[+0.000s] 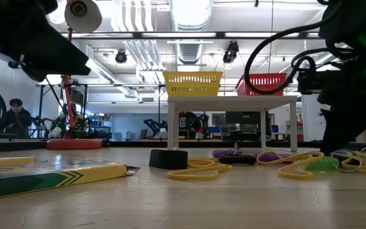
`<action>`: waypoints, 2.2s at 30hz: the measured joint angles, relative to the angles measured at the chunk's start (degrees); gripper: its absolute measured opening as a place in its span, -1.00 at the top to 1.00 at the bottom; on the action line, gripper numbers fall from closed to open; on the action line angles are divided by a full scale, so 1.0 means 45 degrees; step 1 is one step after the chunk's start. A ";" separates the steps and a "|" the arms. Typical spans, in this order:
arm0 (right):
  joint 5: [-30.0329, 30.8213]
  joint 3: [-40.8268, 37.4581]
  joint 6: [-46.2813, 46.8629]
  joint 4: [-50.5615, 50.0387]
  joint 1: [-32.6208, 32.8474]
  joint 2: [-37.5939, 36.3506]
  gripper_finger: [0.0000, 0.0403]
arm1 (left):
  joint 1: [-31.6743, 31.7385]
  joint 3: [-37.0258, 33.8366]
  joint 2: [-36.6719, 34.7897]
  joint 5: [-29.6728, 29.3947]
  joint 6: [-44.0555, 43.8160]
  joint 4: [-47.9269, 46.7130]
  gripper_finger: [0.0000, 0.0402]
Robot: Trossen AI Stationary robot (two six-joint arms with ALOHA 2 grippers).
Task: Pick & Place Office Desk Supplies
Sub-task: Put the blue spring keychain into the red bin on the shelf, then put the yellow rubber band into the black bin on the shelf
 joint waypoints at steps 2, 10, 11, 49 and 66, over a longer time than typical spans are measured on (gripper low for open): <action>0.0001 0.0028 -0.0055 0.0132 0.0000 -0.0007 0.80 | 0.0438 0.0000 0.0000 -0.0111 0.0496 0.0000 0.11; -0.0114 0.2139 -0.2796 0.0756 -0.0025 -0.0023 0.90 | 0.2824 0.0000 0.0000 -0.0283 0.3202 0.0067 0.11; -0.0111 0.2587 -0.3383 0.0925 -0.0073 -0.0061 0.89 | 0.3136 0.0000 0.0005 -0.0282 0.3425 0.0166 0.11; -0.0736 0.9252 -1.0681 -0.6056 -1.1508 -0.0136 0.88 | 0.4543 -0.0018 0.0001 0.2448 0.3810 0.0991 0.11; -0.0266 0.9266 -1.1058 -0.5434 -1.1683 -0.0475 0.24 | 0.4529 -0.0024 0.0005 0.2690 0.3560 0.0991 0.11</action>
